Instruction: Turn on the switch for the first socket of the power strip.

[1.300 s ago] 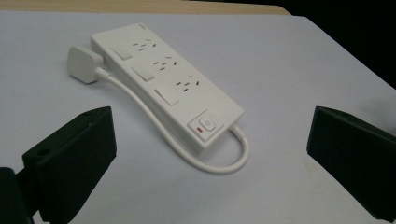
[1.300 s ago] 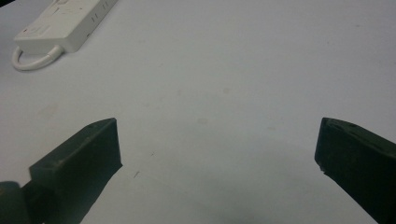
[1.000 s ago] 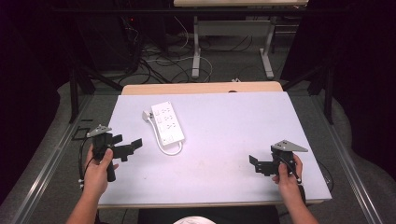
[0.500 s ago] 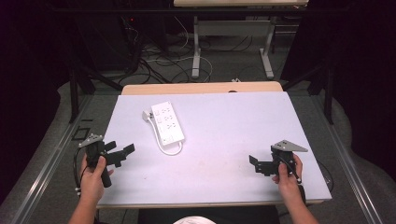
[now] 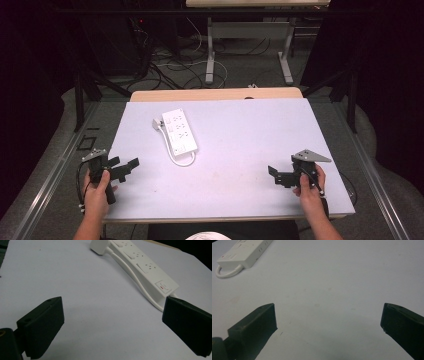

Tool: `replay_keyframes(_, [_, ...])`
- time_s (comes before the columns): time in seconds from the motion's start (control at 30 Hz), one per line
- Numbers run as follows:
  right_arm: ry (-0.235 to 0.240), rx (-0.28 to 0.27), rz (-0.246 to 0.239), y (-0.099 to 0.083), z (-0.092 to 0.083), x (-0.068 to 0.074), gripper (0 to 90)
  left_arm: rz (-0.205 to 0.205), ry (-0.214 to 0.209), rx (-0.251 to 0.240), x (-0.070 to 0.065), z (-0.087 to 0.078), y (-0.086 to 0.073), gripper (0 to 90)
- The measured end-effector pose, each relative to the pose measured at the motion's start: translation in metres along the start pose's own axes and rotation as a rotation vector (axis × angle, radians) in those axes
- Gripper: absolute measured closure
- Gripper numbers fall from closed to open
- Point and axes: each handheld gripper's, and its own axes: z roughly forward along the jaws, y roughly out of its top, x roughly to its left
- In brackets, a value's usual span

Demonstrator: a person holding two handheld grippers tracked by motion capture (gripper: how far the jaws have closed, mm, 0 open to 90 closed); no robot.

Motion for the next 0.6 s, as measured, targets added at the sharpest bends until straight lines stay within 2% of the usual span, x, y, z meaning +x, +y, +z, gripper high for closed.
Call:
replay_keyframes(0.1, [-0.001,0.003,0.002,0.0,0.001,-0.001,0.0,-0.03,-0.003,0.007,0.007,0.002,-0.002,4.2])
replay_keyframes(0.23, [0.001,0.005,0.008,0.0,0.001,-0.001,0.0,-0.046,-0.004,0.008,0.013,0.003,-0.003,4.5])
replay_keyframes(0.6, [-0.003,0.009,0.011,-0.001,0.002,-0.004,0.0,-0.042,0.03,0.017,0.019,0.005,-0.003,4.5])
